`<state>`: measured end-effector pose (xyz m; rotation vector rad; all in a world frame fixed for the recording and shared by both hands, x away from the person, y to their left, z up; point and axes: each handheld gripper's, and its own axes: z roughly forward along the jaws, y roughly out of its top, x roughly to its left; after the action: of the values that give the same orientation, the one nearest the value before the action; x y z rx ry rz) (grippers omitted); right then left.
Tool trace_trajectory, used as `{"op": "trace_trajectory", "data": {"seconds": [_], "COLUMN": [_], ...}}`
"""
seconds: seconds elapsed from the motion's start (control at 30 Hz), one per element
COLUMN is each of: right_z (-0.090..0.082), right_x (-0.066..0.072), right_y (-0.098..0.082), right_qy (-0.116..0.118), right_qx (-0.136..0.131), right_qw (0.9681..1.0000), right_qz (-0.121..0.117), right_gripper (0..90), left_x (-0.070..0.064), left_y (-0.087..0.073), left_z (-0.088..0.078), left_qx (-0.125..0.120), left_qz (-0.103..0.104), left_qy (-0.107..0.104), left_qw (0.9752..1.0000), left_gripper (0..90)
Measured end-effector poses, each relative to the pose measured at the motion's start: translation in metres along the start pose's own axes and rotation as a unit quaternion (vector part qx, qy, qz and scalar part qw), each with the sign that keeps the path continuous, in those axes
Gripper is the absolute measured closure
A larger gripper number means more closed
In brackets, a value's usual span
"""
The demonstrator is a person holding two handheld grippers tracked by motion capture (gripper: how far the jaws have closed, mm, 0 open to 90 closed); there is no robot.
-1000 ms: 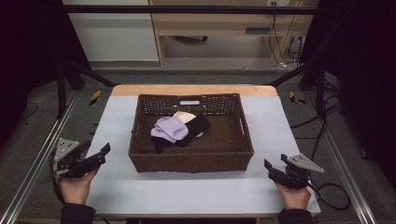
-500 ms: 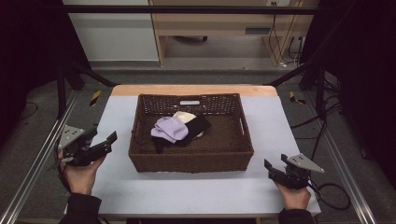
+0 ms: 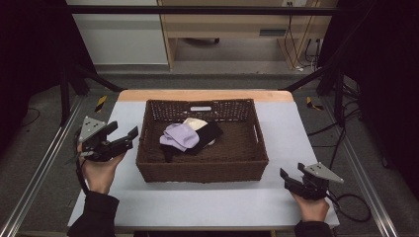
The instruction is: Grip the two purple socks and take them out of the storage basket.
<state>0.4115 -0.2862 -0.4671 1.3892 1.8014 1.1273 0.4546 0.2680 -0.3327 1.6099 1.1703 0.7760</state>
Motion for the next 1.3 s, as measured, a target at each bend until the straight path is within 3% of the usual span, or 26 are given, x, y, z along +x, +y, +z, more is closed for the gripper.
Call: {"op": "trace_trajectory", "data": {"seconds": [0.4, 0.5, 0.7, 0.97, 1.3], "right_z": [0.0, 0.0, 0.0, 0.001, 0.002], "right_x": [0.0, 0.0, -0.001, -0.001, 0.0], "right_y": [0.0, 0.001, 0.001, 0.001, 0.001], "right_qy": [0.001, 0.002, 0.001, 0.001, 0.002], "right_qx": [0.001, 0.001, 0.002, 0.003, 0.007], "right_qw": [1.0, 1.0, 1.0, 1.0, 1.0], "right_qz": [0.001, 0.002, 0.0, -0.002, -0.002], "right_gripper": [29.1, 29.3, 29.4, 29.4, 29.6], "left_x": [-0.021, -0.027, -0.031, -0.038, -0.043], "left_y": [0.023, 0.028, 0.033, 0.034, 0.026], "left_z": [0.021, 0.034, 0.057, 0.08, 0.113], "left_qx": [0.002, 0.01, 0.025, 0.034, 0.042], "left_qz": [0.026, 0.033, 0.029, 0.015, 0.035], "left_qy": [-0.009, -0.013, -0.015, -0.02, -0.023], "left_qw": [0.9996, 0.9993, 0.9992, 0.9991, 0.9982], "left_gripper": [27.3, 27.6, 27.7, 27.2, 29.6]}}
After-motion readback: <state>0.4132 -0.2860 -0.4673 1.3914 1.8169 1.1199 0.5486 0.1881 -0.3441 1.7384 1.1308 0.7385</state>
